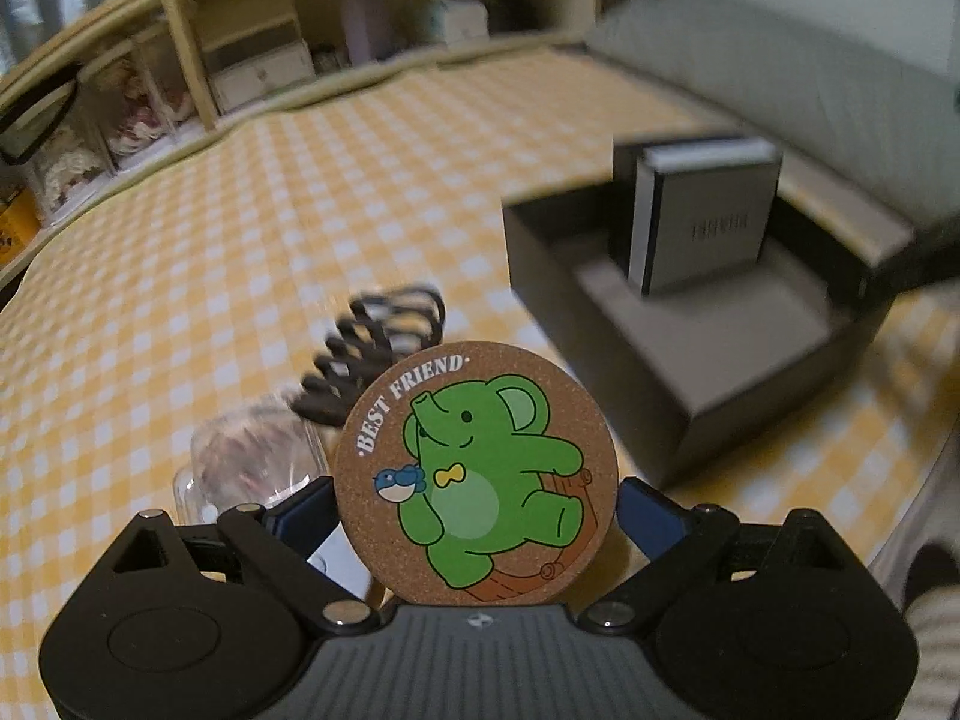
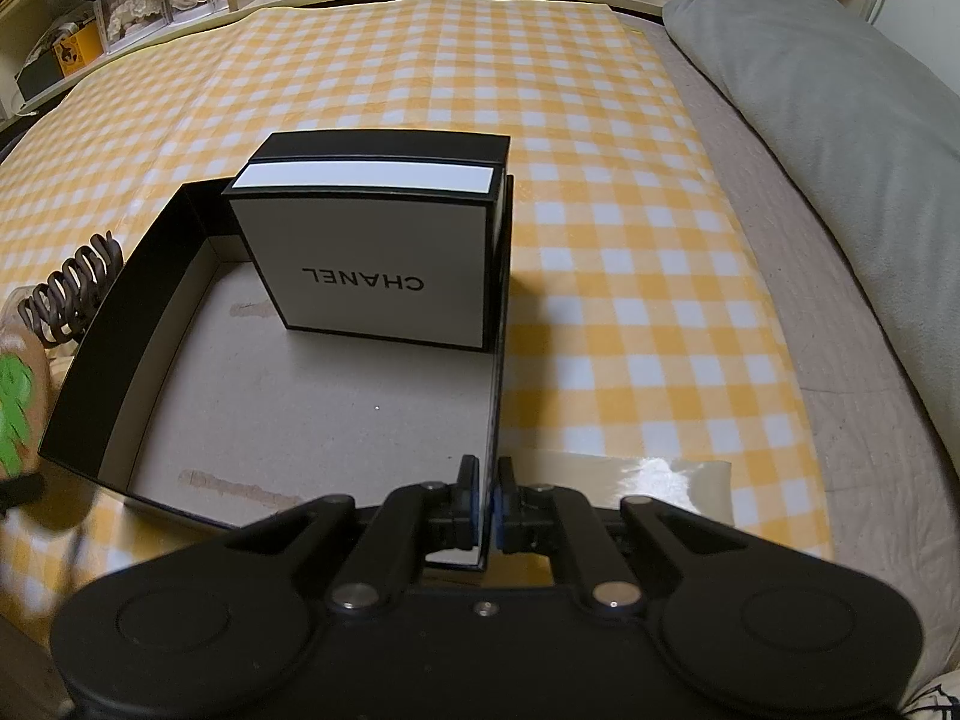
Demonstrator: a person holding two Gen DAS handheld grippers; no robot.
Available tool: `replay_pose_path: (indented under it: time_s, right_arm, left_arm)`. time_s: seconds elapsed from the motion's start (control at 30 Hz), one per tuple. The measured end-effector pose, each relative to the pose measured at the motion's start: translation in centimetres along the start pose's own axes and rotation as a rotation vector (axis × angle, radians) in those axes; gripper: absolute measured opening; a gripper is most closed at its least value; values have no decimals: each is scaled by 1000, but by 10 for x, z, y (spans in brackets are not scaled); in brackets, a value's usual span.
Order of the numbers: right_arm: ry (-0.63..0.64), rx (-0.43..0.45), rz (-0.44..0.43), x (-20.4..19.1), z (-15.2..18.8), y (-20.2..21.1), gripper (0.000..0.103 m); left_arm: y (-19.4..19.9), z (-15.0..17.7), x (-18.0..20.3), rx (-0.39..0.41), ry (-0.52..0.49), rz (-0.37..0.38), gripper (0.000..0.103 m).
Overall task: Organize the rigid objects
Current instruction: 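Lower the coaster into the black tray beside the CHANEL box, open left gripper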
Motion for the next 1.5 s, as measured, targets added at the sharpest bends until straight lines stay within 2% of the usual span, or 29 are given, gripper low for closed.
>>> replay_pose_path:
  time_s: [0.17,0.27,0.33,0.53,0.63,0.73,0.8,0.83,0.87,0.97,1.07,1.2,1.3,1.4,1.5]
  right_arm:
    - [-5,0,1,0,0,0,5]
    - [-5,-3,-3,0,0,0,5]
    - [-15,-7,-17,1,0,0,5]
    - [-39,14,-45,3,-4,9,9]
    - [-59,46,-44,6,-9,14,19]
    - [-84,71,-40,11,-20,17,19]
    - [-101,78,-52,15,-27,16,14]
    - [-108,76,-80,16,-29,16,3]
    - [-117,72,-101,15,-31,16,3]
    - [-86,63,-75,11,-32,17,3]
    - [-98,54,-99,11,-31,17,3]
    - [-109,48,-116,14,-33,17,4]
    - [-113,47,-129,14,-33,16,4]
    - [-111,47,-133,14,-33,15,4]
    - [-122,46,-142,14,-33,15,4]
  left_arm:
    - [24,-23,9,77,53,121,97]
    - [29,-41,27,97,75,223,97]
    - [25,-50,42,99,70,263,97]
    - [8,-66,76,101,34,280,97]
    - [-3,-70,81,89,31,291,97]
    - [-12,-74,90,68,15,302,97]
    - [-17,-76,94,50,10,313,97]
    - [-20,-77,96,42,10,317,97]
    - [-23,-80,98,29,13,325,97]
    - [-39,-87,108,-21,20,350,97]
    - [-54,-91,116,-64,13,364,97]
    - [-68,-95,126,-94,10,392,97]
    - [-76,-94,136,-106,9,453,98]
    - [-80,-92,134,-121,35,452,103]
    - [-78,-90,125,-131,46,468,102]
Point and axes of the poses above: each gripper's, at about its wrist camera, not at the fingertips, and y roughly against the way its jaws point, x to its right, z to its underside, the point moved 6 cm from there along -y, roughly the way its jaws point, and after that the axes turned 8 degrees about -x, right-handed, at the moved point
